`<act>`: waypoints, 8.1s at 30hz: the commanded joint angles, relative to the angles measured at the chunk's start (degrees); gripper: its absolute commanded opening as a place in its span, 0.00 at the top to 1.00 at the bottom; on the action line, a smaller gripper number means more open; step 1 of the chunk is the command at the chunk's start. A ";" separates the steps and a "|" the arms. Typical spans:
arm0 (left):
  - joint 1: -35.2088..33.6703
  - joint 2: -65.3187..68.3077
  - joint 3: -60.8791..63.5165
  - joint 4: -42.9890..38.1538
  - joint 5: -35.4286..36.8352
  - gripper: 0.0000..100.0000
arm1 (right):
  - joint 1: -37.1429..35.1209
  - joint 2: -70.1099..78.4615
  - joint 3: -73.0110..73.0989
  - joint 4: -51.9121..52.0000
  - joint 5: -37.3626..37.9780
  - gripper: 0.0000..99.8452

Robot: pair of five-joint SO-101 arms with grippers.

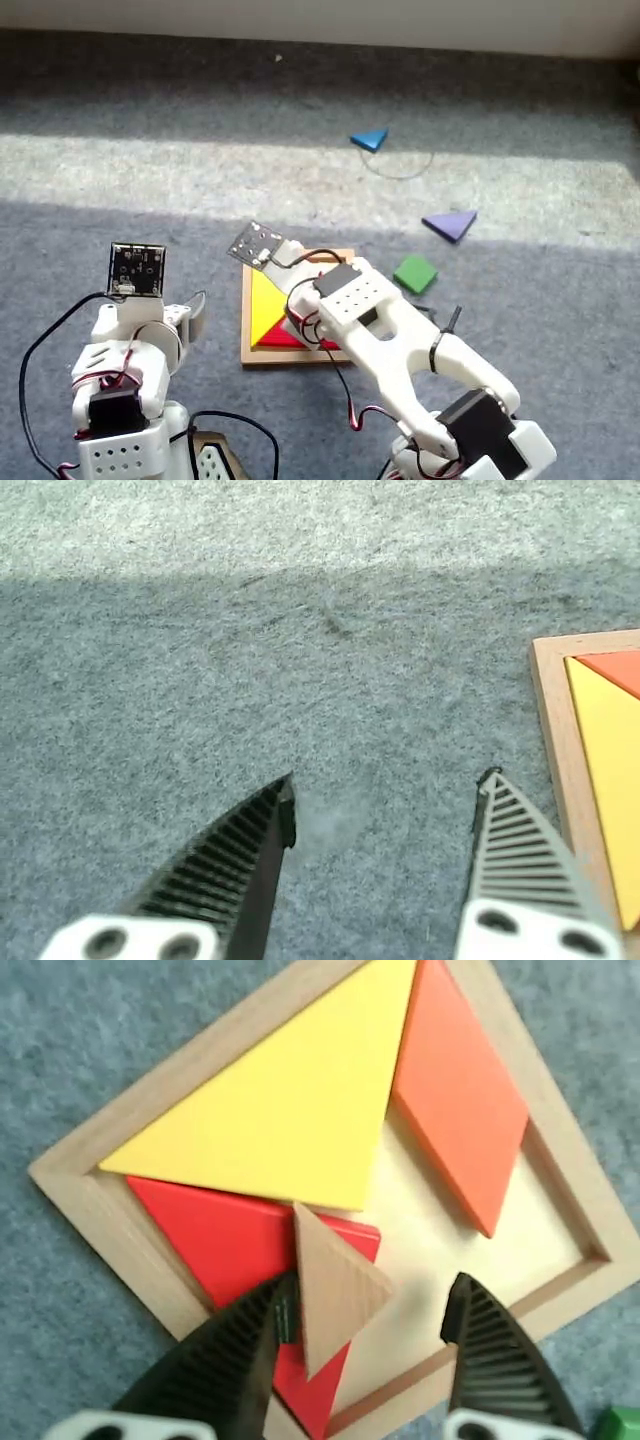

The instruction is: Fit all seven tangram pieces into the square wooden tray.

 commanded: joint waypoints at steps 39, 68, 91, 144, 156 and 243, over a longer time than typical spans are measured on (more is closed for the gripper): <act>-0.66 -0.66 -0.57 -0.18 0.09 0.71 | 15.87 -0.40 -7.08 -8.84 -12.40 0.78; -0.66 -0.66 -0.57 -0.18 0.09 0.71 | 5.05 -2.15 -7.60 4.09 -11.25 0.78; -0.75 -0.66 -0.84 -0.53 0.26 0.71 | 18.24 -2.68 -7.60 -1.01 -5.10 0.86; -0.40 -0.66 -0.31 -0.53 0.35 0.71 | 6.11 -8.75 9.63 -9.54 -9.14 0.74; -0.31 -0.66 -0.22 -0.53 0.35 0.71 | 5.58 -8.57 9.63 -9.71 -5.63 0.74; -0.31 -0.66 -0.22 -0.62 0.18 0.71 | 9.19 -35.56 29.67 -30.64 0.62 0.99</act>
